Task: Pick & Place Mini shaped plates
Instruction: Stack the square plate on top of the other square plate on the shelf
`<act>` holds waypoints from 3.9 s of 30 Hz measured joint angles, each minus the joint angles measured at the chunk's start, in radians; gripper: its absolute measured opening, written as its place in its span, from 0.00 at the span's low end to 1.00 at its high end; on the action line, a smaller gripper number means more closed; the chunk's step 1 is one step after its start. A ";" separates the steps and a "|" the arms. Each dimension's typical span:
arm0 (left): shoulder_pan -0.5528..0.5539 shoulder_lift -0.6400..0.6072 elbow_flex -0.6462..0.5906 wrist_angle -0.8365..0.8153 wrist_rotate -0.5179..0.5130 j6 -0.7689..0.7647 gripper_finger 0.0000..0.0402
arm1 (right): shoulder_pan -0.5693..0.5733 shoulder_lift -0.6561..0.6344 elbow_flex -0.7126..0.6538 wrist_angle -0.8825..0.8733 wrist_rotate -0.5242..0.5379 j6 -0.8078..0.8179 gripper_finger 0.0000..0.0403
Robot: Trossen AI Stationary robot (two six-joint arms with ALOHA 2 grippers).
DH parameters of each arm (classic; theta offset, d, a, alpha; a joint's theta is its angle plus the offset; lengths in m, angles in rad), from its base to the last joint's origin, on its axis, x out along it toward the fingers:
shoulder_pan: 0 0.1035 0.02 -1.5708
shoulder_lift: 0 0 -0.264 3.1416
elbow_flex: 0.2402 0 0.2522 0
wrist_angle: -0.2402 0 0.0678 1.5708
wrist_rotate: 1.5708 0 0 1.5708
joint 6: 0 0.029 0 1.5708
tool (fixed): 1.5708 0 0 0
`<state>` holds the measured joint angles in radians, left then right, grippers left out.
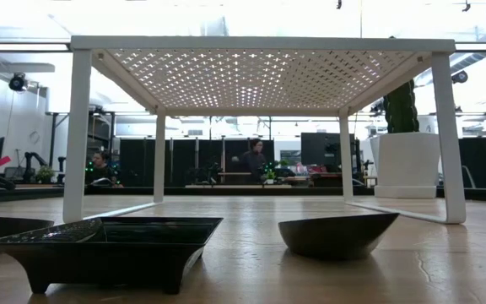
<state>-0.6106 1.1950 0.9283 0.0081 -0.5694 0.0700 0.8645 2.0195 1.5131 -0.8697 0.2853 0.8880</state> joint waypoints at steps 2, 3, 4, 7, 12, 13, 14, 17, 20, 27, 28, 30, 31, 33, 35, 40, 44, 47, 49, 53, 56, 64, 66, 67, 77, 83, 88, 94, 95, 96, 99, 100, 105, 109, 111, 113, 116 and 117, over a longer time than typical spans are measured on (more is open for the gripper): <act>0.000 0.000 0.000 0.000 0.000 0.000 0.44 | 0.002 0.016 0.001 0.016 -0.004 0.008 0.36; 0.000 0.000 0.000 0.000 0.000 0.000 0.44 | 0.004 0.024 0.003 0.019 -0.008 0.012 0.36; 0.000 0.000 0.000 0.000 0.001 0.000 0.44 | 0.006 0.032 0.005 0.018 -0.007 0.017 0.36; 0.000 0.000 0.000 0.000 0.003 0.000 0.44 | 0.010 0.049 0.015 0.014 -0.007 0.030 0.35; 0.000 0.000 -0.001 -0.001 0.004 0.000 0.44 | 0.015 0.097 0.050 0.015 -0.007 0.032 0.33; 0.000 0.000 -0.001 -0.001 0.004 -0.001 0.44 | 0.015 0.109 0.058 0.012 -0.007 0.025 0.33; 0.000 0.000 -0.001 -0.001 0.004 -0.003 0.44 | 0.017 0.119 0.066 0.010 -0.006 0.019 0.33; 0.000 0.000 -0.002 -0.001 0.006 -0.013 0.44 | 0.017 0.140 0.088 -0.008 -0.006 0.007 0.32; 0.000 0.000 -0.009 0.000 0.006 -0.019 0.44 | 0.017 0.145 0.091 -0.027 -0.004 0.009 0.31; -0.001 0.000 -0.042 0.041 0.006 -0.024 0.44 | 0.017 0.142 0.098 -0.075 0.005 0.022 0.28; -0.001 0.000 -0.047 0.053 0.005 -0.023 0.44 | 0.017 0.142 0.097 -0.077 0.005 0.021 0.28; -0.001 0.000 -0.053 0.064 0.005 -0.023 0.44 | 0.016 0.142 0.096 -0.077 0.005 0.020 0.27; -0.001 0.000 -0.055 0.069 0.005 -0.023 0.44 | 0.015 0.142 0.095 -0.077 0.005 0.020 0.26; -0.001 0.000 -0.058 0.070 0.005 -0.022 0.44 | 0.015 0.142 0.094 -0.076 0.005 0.018 0.25; -0.001 0.000 -0.059 0.073 0.005 -0.018 0.44 | 0.014 0.142 0.092 -0.078 0.005 0.017 0.24; -0.001 0.000 -0.059 0.089 0.005 -0.011 0.44 | 0.012 0.142 0.087 -0.085 0.005 0.017 0.19; -0.001 0.000 -0.059 0.090 0.005 -0.011 0.44 | 0.012 0.142 0.087 -0.087 0.006 0.017 0.15; -0.001 0.000 -0.061 0.089 0.005 -0.015 0.44 | 0.011 0.142 0.086 -0.088 0.006 0.017 0.13; -0.001 0.000 -0.061 0.089 0.005 -0.016 0.44 | 0.010 0.142 0.086 -0.088 0.006 0.017 0.11; -0.001 0.000 -0.061 0.089 0.005 -0.016 0.44 | 0.008 0.142 0.086 -0.091 0.020 0.018 0.06; -0.001 0.000 -0.061 0.089 0.005 -0.017 0.44 | 0.008 0.142 0.086 -0.093 0.032 0.017 0.03; -0.001 0.000 -0.064 0.089 0.006 -0.018 0.44 | 0.008 0.142 0.116 -0.114 0.035 0.014 0.02; -0.001 0.000 -0.064 0.089 0.007 -0.019 0.44 | 0.008 0.142 0.140 -0.142 0.052 0.010 0.02; -0.001 0.000 -0.064 0.089 0.007 -0.020 0.44 | 0.008 0.142 0.155 -0.156 0.061 0.006 0.02; -0.001 0.000 -0.065 0.089 0.011 -0.034 0.44 | 0.008 0.142 0.280 -0.276 0.138 -0.029 0.02; -0.001 0.000 -0.065 0.089 0.011 -0.037 0.44 | 0.009 0.142 0.349 -0.373 0.213 -0.051 0.02; -0.001 0.000 -0.065 0.089 0.011 -0.037 0.44 | 0.010 0.142 0.432 -0.455 0.311 -0.111 0.02; -0.001 0.000 -0.065 0.089 0.012 -0.043 0.44 | 0.010 0.142 0.525 -0.614 0.404 -0.124 0.02; -0.001 0.000 -0.065 0.089 0.012 -0.043 0.44 | 0.010 0.142 0.540 -0.639 0.422 -0.124 0.02; -0.001 0.000 -0.065 0.089 0.012 -0.043 0.44 | 0.010 0.142 0.553 -0.663 0.441 -0.124 0.02; -0.001 0.000 -0.065 0.089 0.012 -0.043 0.44 | 0.007 0.142 0.586 -0.704 0.482 -0.138 0.02; -0.001 0.000 -0.065 0.089 0.012 -0.043 0.44 | 0.003 0.141 0.595 -0.701 0.499 -0.164 0.02; -0.001 0.000 -0.065 0.088 0.012 -0.044 0.44 | -0.013 0.140 0.621 -0.701 0.573 -0.295 0.02; -0.001 0.000 -0.065 0.088 0.014 -0.044 0.44 | -0.048 0.137 0.615 -0.702 0.587 -0.344 0.02; -0.001 0.000 -0.065 0.088 0.015 -0.045 0.44 | -0.067 0.136 0.609 -0.701 0.588 -0.374 0.02; -0.001 0.000 -0.065 0.089 0.022 -0.045 0.44 | -0.085 0.136 0.604 -0.702 0.590 -0.394 0.02; -0.001 0.000 -0.065 0.089 0.037 -0.047 0.44 | -0.095 0.131 0.602 -0.701 0.614 -0.415 0.02; -0.001 0.000 -0.065 0.089 0.038 -0.049 0.44 | -0.095 0.124 0.597 -0.701 0.625 -0.418 0.02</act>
<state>-0.6117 1.1950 0.8631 0.0967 -0.5316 0.0212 0.7695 2.1437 2.1098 -1.5711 0.9107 0.4698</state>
